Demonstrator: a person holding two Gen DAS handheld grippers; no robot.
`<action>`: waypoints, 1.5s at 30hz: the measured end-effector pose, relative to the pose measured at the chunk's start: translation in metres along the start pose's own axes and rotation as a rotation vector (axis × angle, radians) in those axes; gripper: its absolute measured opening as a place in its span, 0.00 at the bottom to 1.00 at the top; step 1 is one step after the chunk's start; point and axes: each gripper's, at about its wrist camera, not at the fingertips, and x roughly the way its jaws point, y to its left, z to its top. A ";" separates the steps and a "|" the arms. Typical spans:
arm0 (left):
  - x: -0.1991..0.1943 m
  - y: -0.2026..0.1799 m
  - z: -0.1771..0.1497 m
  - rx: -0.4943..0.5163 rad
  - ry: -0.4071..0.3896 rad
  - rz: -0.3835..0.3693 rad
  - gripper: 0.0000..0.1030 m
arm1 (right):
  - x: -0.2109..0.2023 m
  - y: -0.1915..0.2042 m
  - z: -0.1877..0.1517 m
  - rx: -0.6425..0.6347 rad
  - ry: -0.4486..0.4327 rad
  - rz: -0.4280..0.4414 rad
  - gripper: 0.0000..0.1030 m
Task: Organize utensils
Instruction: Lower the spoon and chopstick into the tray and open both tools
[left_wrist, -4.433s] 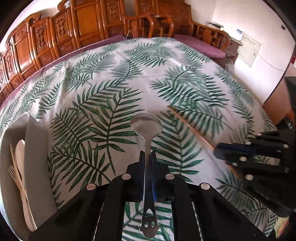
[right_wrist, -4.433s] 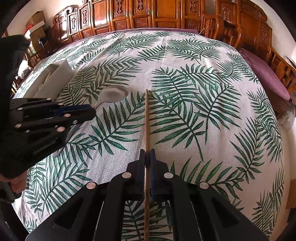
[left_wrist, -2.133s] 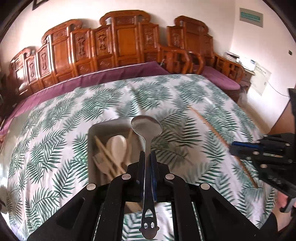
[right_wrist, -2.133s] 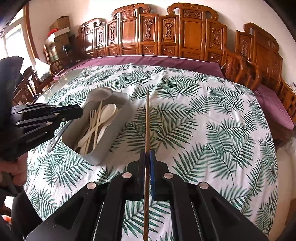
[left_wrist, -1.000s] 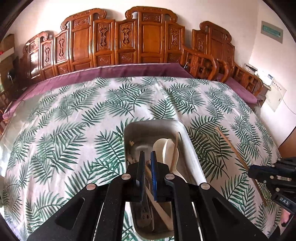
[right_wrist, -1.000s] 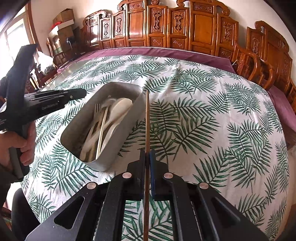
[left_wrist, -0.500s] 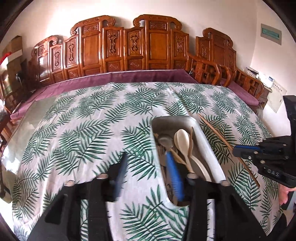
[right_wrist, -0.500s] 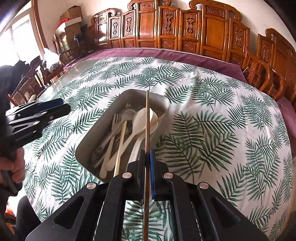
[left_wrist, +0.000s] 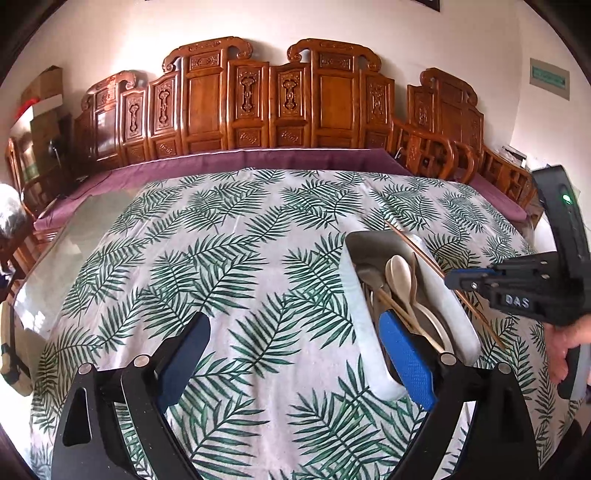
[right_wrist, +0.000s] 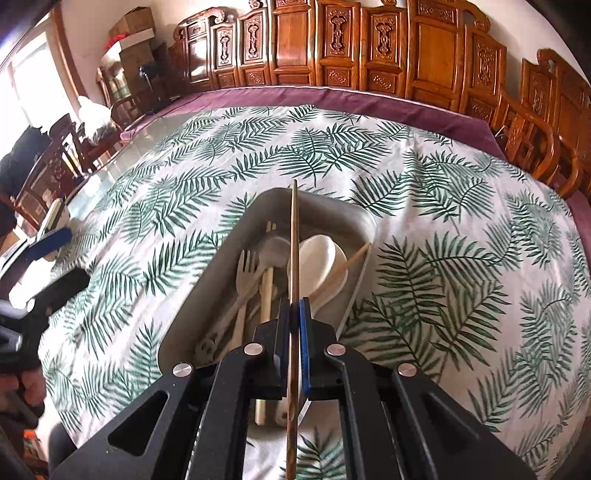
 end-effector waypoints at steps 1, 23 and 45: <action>-0.001 0.001 -0.001 -0.001 0.001 0.002 0.87 | 0.004 0.001 0.003 0.011 0.004 0.004 0.06; -0.001 0.014 -0.010 0.002 0.021 0.017 0.87 | 0.025 0.008 0.018 0.092 0.004 -0.027 0.06; -0.008 -0.013 -0.010 0.021 0.020 0.013 0.87 | -0.019 -0.001 -0.009 0.038 -0.106 -0.075 0.66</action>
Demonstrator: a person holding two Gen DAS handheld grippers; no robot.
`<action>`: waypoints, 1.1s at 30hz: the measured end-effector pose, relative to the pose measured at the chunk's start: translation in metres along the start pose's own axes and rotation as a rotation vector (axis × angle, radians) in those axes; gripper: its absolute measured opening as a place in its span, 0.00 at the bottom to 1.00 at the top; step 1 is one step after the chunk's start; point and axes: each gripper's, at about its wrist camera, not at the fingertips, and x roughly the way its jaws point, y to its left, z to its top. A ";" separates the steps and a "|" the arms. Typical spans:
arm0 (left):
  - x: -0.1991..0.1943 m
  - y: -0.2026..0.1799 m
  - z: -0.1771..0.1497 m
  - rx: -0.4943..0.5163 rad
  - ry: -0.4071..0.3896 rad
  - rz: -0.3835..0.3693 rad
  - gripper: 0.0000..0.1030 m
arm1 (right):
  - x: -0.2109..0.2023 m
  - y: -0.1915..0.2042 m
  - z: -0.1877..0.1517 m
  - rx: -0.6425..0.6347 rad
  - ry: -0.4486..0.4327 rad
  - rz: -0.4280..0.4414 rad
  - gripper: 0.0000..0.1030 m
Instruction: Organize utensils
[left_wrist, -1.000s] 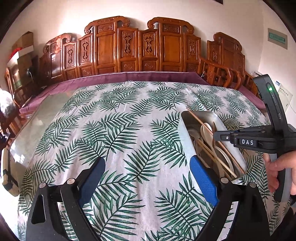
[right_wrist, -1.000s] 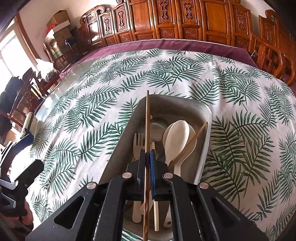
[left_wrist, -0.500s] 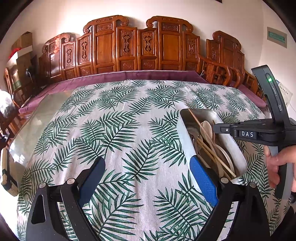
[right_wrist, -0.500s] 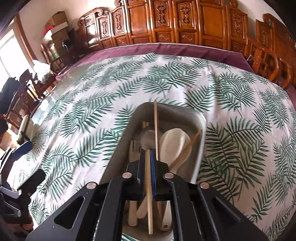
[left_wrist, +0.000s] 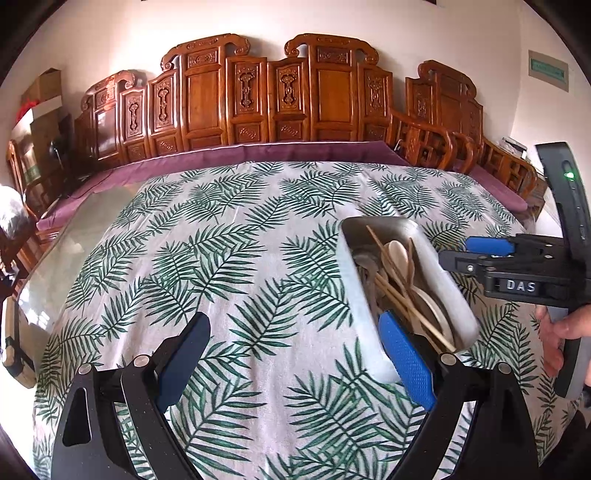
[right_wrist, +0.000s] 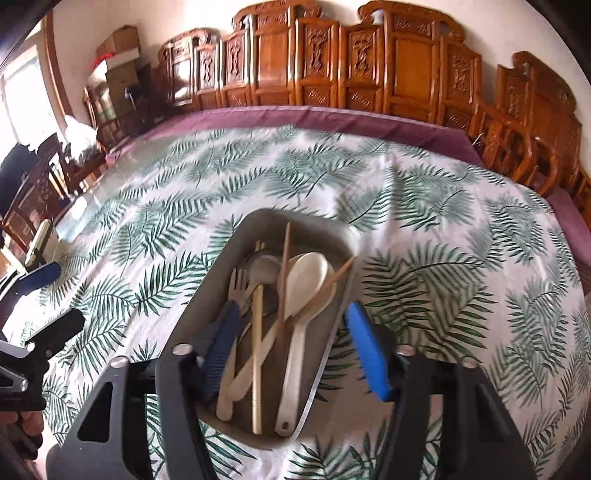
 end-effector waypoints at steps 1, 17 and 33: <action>-0.001 -0.004 0.001 0.003 0.000 0.000 0.87 | -0.004 -0.003 -0.002 0.005 0.000 -0.004 0.71; -0.026 -0.069 -0.016 -0.006 0.046 -0.023 0.93 | -0.088 -0.040 -0.060 0.025 -0.087 -0.072 0.98; -0.112 -0.124 -0.030 0.020 -0.017 -0.002 0.93 | -0.179 -0.050 -0.118 0.099 -0.159 -0.089 0.98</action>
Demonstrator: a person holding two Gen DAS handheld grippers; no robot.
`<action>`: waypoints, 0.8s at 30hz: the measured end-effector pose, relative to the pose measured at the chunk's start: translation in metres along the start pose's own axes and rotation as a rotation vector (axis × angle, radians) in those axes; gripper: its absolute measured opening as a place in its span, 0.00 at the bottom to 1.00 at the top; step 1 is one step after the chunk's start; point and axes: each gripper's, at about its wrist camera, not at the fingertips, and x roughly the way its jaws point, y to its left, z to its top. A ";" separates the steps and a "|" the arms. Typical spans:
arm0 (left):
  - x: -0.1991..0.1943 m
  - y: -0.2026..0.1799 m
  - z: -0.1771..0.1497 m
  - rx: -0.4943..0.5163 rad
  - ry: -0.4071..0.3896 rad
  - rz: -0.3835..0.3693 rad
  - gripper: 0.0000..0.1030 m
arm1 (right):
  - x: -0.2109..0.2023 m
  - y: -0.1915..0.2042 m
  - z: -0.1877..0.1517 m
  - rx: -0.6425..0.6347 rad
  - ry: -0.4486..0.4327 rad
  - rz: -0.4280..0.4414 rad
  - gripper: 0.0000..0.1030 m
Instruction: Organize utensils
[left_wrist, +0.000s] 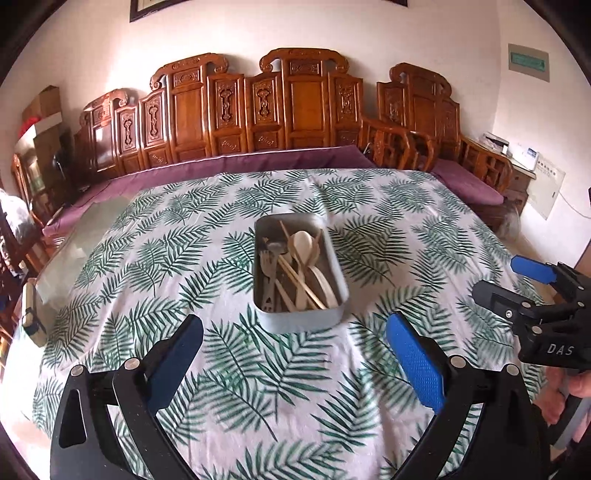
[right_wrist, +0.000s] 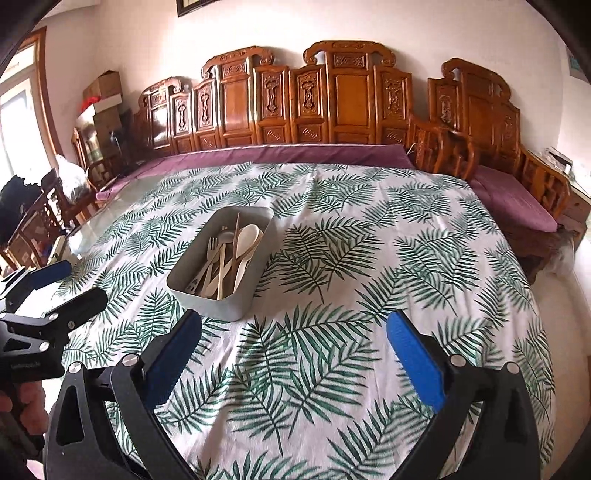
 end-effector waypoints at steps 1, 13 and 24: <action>-0.006 -0.003 -0.002 0.001 -0.002 -0.006 0.93 | -0.005 0.000 -0.002 0.001 -0.004 -0.003 0.98; -0.074 -0.029 -0.011 0.026 -0.066 0.004 0.93 | -0.085 0.002 -0.017 0.024 -0.095 -0.021 0.98; -0.153 -0.033 -0.001 -0.001 -0.204 0.008 0.93 | -0.179 0.011 -0.012 0.029 -0.274 -0.024 0.98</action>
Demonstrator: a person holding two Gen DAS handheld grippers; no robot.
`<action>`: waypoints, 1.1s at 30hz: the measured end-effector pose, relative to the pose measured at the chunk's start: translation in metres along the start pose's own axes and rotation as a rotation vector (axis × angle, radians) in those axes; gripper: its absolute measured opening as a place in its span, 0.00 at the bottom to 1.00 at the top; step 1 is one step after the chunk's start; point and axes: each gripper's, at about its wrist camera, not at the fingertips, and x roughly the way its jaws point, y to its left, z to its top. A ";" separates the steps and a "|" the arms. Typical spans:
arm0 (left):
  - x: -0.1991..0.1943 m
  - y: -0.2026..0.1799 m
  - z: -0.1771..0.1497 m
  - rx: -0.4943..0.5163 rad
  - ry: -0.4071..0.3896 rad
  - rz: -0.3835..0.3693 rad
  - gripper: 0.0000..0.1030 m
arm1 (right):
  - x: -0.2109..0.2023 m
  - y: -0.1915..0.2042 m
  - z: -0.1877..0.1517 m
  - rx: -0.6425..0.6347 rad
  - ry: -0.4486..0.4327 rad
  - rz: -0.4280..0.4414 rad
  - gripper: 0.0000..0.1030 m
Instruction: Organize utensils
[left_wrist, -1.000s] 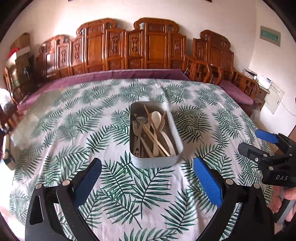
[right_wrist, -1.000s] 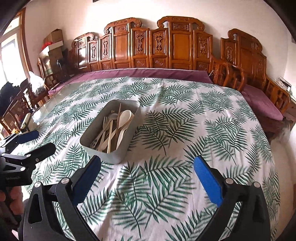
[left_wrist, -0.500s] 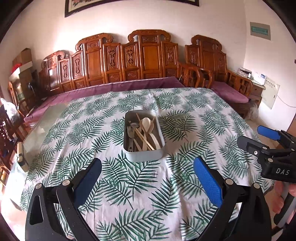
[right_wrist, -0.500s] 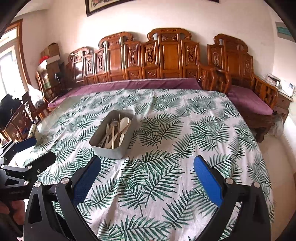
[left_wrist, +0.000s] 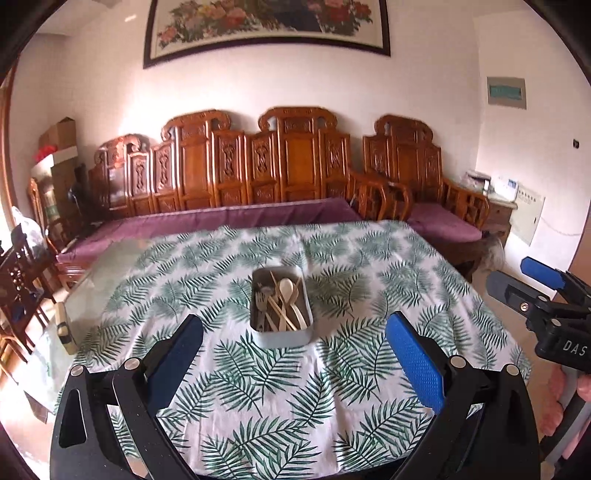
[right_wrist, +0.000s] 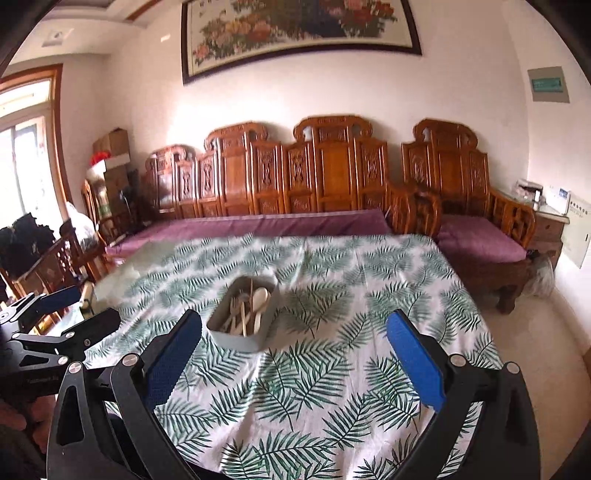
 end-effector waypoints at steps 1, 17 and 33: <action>-0.007 0.001 0.001 -0.004 -0.013 0.000 0.93 | -0.008 0.001 0.002 -0.001 -0.015 -0.003 0.98; -0.045 0.011 0.000 -0.023 -0.079 0.021 0.93 | -0.057 0.018 0.004 -0.020 -0.104 -0.004 0.98; -0.047 0.012 -0.002 -0.031 -0.082 0.015 0.93 | -0.057 0.017 0.002 -0.010 -0.101 -0.015 0.98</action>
